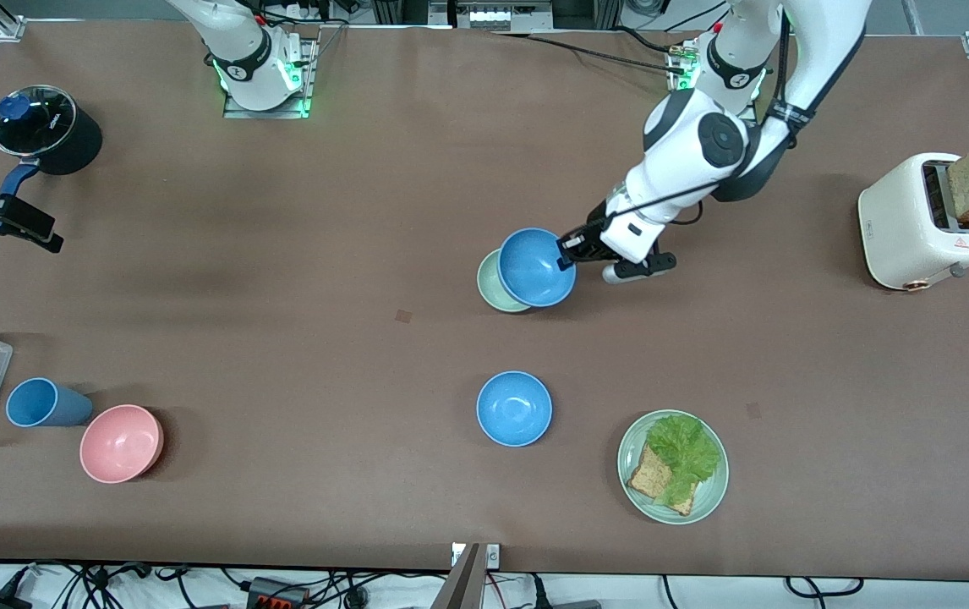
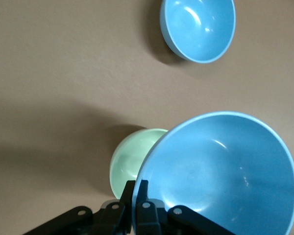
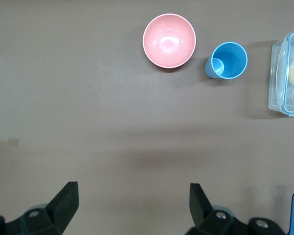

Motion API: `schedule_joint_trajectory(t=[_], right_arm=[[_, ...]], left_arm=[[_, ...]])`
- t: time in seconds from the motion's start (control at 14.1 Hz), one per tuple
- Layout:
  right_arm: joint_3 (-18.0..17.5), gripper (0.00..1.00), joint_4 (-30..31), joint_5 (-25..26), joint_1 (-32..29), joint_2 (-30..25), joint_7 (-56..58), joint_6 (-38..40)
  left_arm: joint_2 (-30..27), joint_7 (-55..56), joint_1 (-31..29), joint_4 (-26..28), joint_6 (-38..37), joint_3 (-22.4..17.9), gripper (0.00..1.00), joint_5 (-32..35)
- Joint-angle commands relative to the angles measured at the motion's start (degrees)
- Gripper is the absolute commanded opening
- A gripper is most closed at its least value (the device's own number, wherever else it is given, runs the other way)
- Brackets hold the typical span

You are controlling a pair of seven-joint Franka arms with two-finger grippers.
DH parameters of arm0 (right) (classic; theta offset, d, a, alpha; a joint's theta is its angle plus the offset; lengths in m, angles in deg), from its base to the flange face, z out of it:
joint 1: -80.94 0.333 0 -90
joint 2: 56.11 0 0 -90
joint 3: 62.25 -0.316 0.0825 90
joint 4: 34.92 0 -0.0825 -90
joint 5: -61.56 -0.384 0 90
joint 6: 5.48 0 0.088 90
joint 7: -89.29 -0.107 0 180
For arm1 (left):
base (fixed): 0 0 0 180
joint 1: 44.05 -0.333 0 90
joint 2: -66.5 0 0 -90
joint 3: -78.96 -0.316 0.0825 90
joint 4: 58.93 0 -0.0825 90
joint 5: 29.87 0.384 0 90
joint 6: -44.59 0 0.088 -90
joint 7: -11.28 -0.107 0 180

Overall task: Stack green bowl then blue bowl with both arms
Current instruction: 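Lower the blue bowl into the green bowl with the left gripper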

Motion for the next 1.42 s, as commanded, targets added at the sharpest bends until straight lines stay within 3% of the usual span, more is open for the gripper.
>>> schedule_joint_trajectory(t=[0.0,0.28,0.64,0.78,0.92,0.99,1.35], right_arm=[[-0.2,1.00,0.0,0.4,-0.2,-0.7,0.6,2.4],[-0.3,1.00,0.0,0.9,-0.1,-0.6,0.4,2.0],[-0.3,1.00,0.0,0.9,0.0,-0.7,-0.1,2.1],[-0.3,1.00,-0.4,0.8,0.0,-0.7,-0.1,2.0],[-0.4,1.00,-0.4,0.8,0.1,-0.7,-0.2,1.7],[-0.4,1.00,-0.4,0.8,0.1,-0.7,-0.2,1.7],[-0.4,1.00,-0.4,0.8,0.4,-0.7,-0.3,1.9]], left_arm=[[-2.6,0.7,1.0,2.2,2.6,-0.3,0.00,1.7],[-1.1,0.8,1.0,2.6,3.3,-1.0,0.01,14.1],[5.6,1.7,2.4,0.7,4.4,-2.6,0.00,21.7],[5.9,5.9,6.6,0.0,4.0,-4.4,0.00,22.2],[5.7,6.8,15.3,-1.1,3.9,-13.2,0.00,23.6],[5.8,6.9,18.3,-1.2,4.0,-15.6,0.00,24.4],[6.8,6.9,20.2,-1.3,4.0,-16.9,0.00,27.8]])
